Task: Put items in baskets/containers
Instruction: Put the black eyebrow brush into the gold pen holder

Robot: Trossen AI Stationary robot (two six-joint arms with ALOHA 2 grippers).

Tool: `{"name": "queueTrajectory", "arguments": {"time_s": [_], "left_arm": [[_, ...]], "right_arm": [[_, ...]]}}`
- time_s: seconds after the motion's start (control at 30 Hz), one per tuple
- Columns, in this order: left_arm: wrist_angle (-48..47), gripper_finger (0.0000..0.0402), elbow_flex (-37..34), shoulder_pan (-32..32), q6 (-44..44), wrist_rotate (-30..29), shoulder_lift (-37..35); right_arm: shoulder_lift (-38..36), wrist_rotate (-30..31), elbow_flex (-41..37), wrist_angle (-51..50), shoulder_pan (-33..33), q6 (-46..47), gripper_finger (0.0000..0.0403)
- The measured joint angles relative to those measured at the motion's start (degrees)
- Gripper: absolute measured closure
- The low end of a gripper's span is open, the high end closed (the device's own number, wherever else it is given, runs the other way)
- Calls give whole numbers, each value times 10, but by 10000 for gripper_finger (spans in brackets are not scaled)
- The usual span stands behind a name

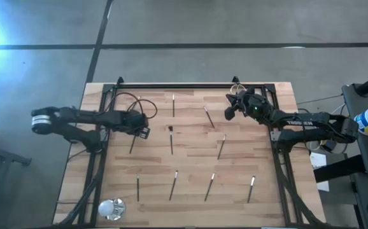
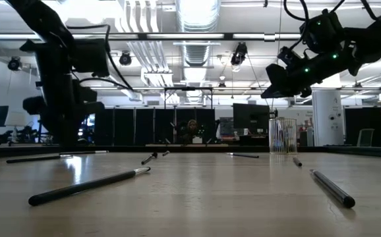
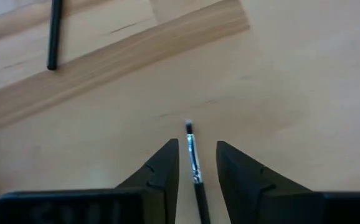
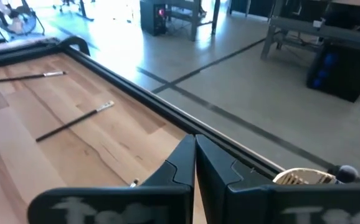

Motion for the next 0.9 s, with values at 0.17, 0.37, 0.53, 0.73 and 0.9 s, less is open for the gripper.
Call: {"name": "queueTrajectory", "arguments": {"time_s": [0.17,0.37,0.53,0.73,0.9], "left_arm": [[19,306,-14,1,6,-5,24],[63,328,-43,5,10,-12,37],[80,357,-60,9,11,-14,37],[100,396,-84,9,11,-17,36],[86,400,-73,10,46,-18,21]], "right_arm": [[0,-1,-2,1,0,-2,394],[0,-1,-2,1,0,-4,394],[0,-1,-2,1,0,-4,394],[0,-1,-2,1,0,-4,394],[0,-1,-1,1,0,-4,394]]}}
